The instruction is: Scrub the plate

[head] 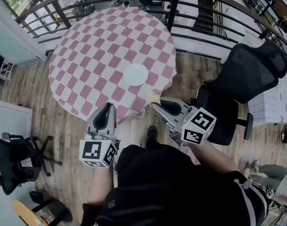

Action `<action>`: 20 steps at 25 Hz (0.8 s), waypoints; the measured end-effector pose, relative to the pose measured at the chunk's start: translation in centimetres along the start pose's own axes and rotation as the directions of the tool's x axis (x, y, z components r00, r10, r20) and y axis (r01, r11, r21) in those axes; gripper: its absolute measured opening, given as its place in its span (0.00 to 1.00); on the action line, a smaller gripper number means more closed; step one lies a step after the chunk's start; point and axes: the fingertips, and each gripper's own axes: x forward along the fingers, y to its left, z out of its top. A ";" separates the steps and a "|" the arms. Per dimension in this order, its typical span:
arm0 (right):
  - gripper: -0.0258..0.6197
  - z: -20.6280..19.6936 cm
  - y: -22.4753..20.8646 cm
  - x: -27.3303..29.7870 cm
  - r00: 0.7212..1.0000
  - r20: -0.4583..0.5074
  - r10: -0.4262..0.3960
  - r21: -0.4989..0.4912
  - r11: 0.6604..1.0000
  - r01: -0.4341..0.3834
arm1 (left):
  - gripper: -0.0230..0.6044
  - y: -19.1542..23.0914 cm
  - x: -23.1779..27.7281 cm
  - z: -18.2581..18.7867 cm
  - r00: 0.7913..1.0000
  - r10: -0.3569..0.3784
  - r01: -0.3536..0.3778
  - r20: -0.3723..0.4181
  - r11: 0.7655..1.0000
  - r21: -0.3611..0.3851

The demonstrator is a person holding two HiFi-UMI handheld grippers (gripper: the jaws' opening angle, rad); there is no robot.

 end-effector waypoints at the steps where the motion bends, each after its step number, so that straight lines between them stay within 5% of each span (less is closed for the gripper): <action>1: 0.11 0.0 -1.0 0.6 1.000 -0.011 0.006 0.009 1.000 -0.006 | 0.09 0.3 1.2 0.2 1.000 0.005 -0.005 0.003 1.000 -0.002; 9: 0.11 0.6 -6.9 5.3 0.998 -0.062 0.000 0.048 0.999 0.003 | 0.09 3.6 8.5 -0.8 0.998 -0.013 0.012 -0.062 1.000 -0.024; 20: 0.11 -1.5 -13.8 11.5 0.973 -0.188 -0.132 0.089 0.984 0.151 | 0.18 8.9 14.7 -3.8 0.987 -0.115 0.109 -0.117 0.992 -0.059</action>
